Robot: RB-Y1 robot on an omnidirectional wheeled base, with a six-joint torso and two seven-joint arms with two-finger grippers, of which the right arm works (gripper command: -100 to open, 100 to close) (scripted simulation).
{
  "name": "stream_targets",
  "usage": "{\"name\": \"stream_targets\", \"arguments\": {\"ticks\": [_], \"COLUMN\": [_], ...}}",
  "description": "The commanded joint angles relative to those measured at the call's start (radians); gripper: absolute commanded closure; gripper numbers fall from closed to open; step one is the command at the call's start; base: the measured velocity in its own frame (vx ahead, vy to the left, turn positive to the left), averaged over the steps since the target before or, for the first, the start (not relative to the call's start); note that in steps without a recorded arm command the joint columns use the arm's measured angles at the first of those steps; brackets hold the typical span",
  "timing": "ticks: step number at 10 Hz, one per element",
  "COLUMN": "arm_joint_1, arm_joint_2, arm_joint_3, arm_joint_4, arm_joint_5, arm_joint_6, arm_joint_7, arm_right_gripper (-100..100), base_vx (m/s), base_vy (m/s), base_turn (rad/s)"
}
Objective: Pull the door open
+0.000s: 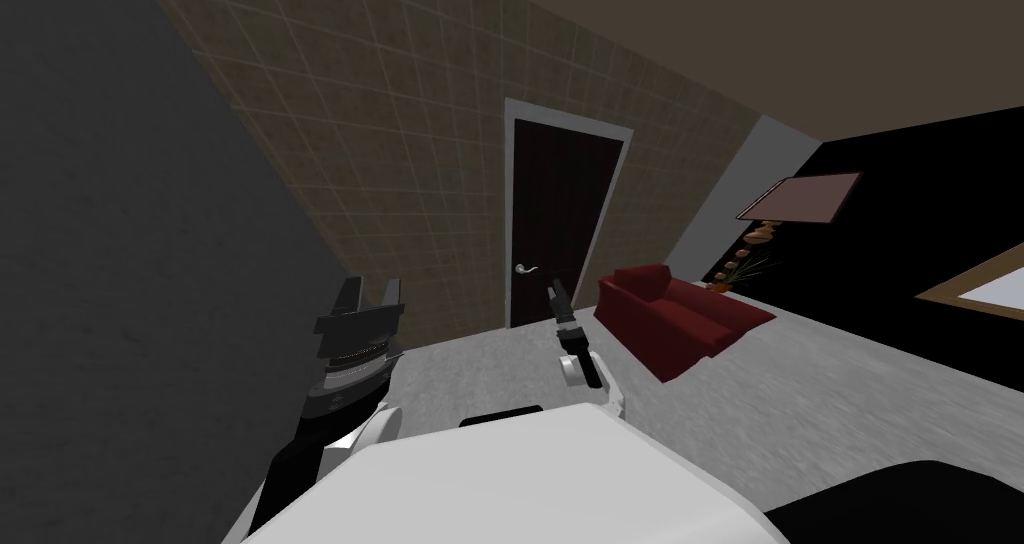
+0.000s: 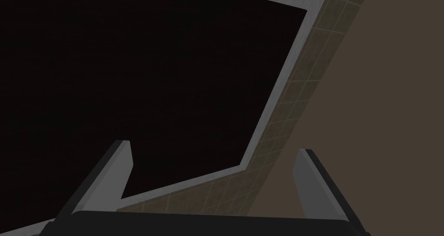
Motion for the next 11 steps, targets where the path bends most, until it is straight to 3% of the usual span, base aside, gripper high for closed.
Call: {"name": "stream_targets", "arguments": {"ticks": [1,3,4,7,8,10,11], "arm_joint_1": [-0.007,-0.04,-0.04,-0.09,-0.09,-0.123,-0.123], "arm_joint_2": [-0.004,-0.018,-0.018,-0.039,-0.039,-0.052,-0.052], "arm_joint_3": [-0.002,-0.008,-0.008,-0.019,-0.019,-0.026,-0.026], "arm_joint_4": [0.031,0.099,0.112,0.232,0.237,0.304,0.321], "arm_joint_5": [0.003,0.015,0.015,0.032,0.032,0.044,0.044], "arm_joint_6": [-0.006,-0.017,-0.017,-0.033,-0.033,-0.044,-0.044], "arm_joint_7": [-0.007,-0.026,-0.026,-0.056,-0.056,-0.075,-0.075], "arm_right_gripper": [-100,-100,-100,-100,-100,-100,-100], "base_vx": [0.059,0.061,0.056,0.079,0.068,0.066,0.06], "base_vy": [0.001,0.0,0.0,0.01,0.012,0.002,0.005], "base_turn": [0.0,0.0,0.003,0.001,0.0,0.001,0.002]}}
